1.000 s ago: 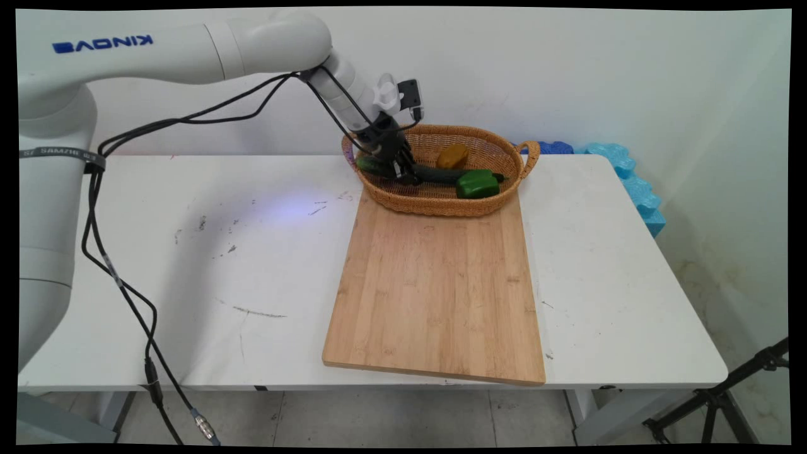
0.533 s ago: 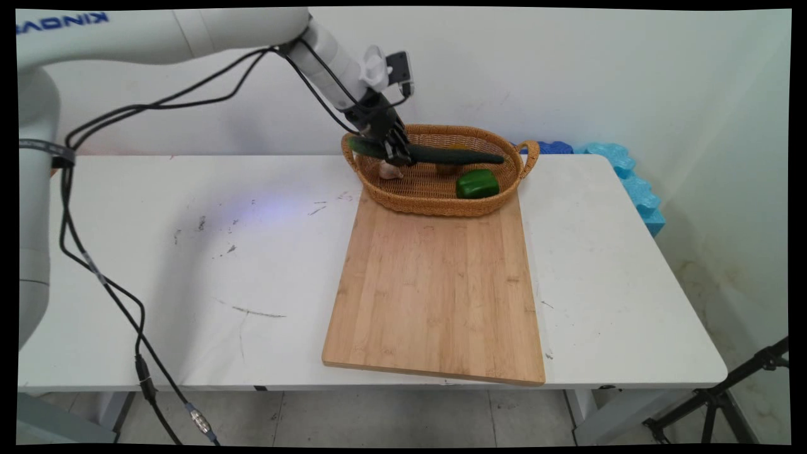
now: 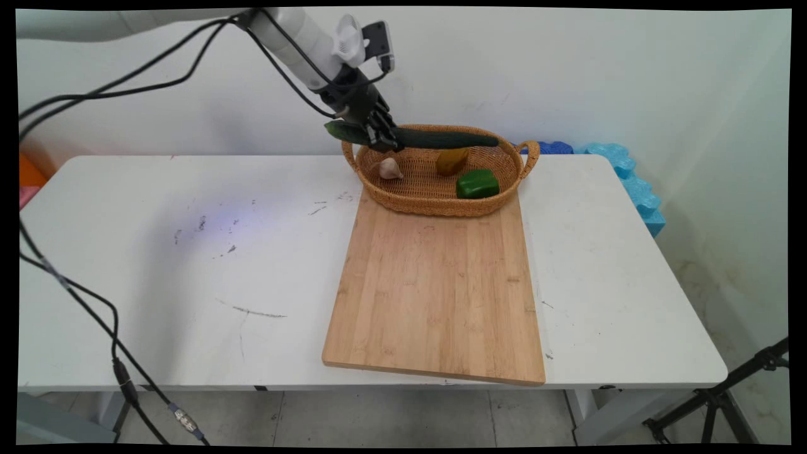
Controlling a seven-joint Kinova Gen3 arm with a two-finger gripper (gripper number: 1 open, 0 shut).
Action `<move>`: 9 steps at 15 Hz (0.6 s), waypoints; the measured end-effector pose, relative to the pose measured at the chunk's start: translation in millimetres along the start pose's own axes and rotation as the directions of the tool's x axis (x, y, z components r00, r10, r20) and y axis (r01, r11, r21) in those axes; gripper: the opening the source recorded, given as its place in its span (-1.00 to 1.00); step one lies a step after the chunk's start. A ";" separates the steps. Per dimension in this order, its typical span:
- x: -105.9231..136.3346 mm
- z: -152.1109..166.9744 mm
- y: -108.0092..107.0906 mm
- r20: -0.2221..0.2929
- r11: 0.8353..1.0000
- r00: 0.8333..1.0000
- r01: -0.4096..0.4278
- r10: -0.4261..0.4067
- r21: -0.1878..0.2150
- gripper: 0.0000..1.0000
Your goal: Place the picked object on the cutting board
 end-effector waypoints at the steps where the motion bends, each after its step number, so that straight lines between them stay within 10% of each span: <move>1: 0.0 -8.8 7.5 -0.003 1.000 1.000 0.003 -0.003 -0.006 -1.00; 9: -4.5 -46.2 70.8 -0.024 0.996 0.999 0.025 -0.028 -0.091 -1.00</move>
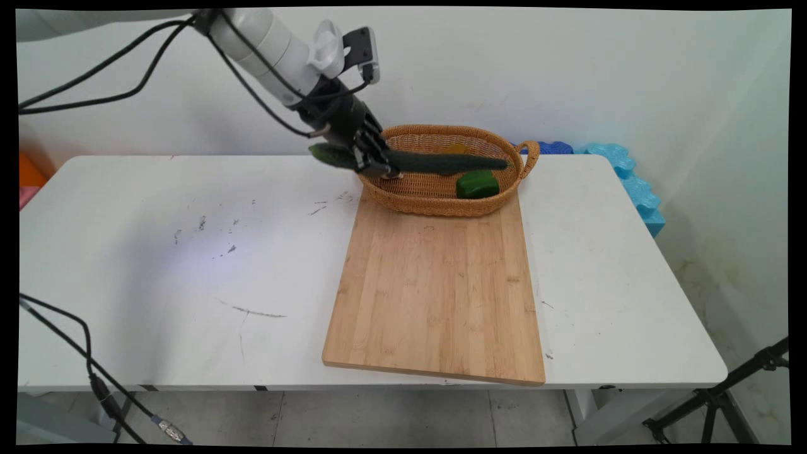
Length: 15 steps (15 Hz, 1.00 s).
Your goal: Place the picked object on the cutting board
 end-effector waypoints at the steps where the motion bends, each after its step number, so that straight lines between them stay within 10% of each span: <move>1: -2.5 -0.9 11.0 -0.001 1.000 1.000 0.008 -0.008 -0.018 -1.00; 15: -42.5 31.4 122.4 0.012 0.972 0.998 0.069 -0.068 -0.226 -1.00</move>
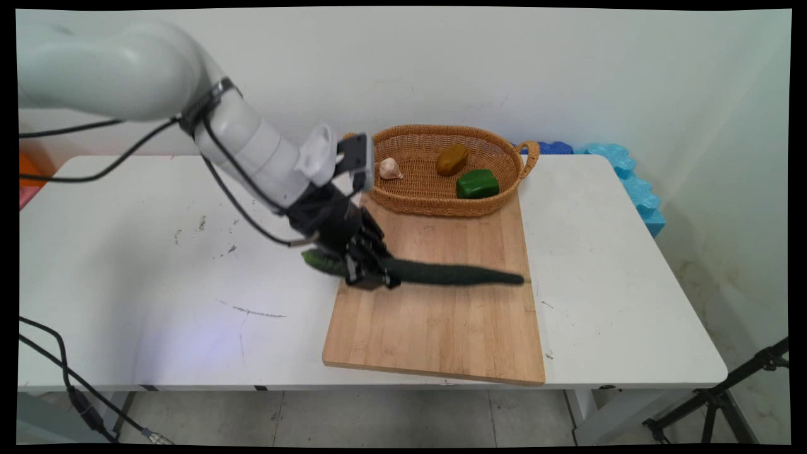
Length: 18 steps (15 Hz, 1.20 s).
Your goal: Place the picked object on the cutting board
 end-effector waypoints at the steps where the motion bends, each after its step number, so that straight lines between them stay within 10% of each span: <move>1: -4.0 5.7 4.7 0.002 1.000 1.000 0.000 0.000 -0.011 -1.00; 17: -41.6 73.1 23.1 0.012 1.000 1.000 0.024 -0.024 -0.008 -1.00; 18: -42.9 75.3 23.4 0.013 1.000 1.000 0.024 -0.024 -0.006 1.00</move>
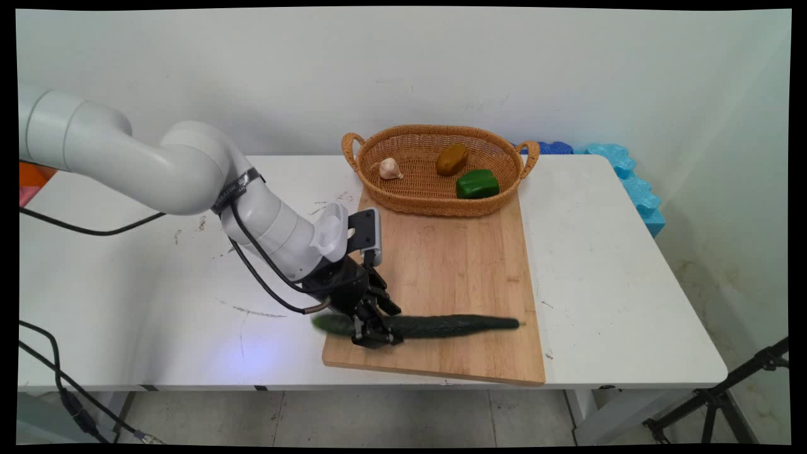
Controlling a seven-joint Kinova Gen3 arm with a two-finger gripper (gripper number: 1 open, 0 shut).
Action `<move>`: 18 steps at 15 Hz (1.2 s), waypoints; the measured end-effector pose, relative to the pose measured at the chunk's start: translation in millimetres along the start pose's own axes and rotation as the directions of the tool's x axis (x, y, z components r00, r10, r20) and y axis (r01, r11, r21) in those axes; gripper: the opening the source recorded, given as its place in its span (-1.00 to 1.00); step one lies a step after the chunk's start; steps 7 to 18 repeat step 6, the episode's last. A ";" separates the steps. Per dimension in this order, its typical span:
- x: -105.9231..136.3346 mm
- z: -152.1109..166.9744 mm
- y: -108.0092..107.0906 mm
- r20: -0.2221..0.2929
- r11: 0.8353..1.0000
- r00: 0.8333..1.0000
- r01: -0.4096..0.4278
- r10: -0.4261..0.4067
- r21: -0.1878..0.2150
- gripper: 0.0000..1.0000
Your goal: Place the picked object on the cutting board
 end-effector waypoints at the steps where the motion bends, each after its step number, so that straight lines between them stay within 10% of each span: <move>1: -0.8 1.3 0.2 0.000 1.000 1.000 0.000 0.000 0.001 1.00; 18: -4.9 6.8 1.7 0.004 1.000 1.000 -0.010 0.010 0.009 1.00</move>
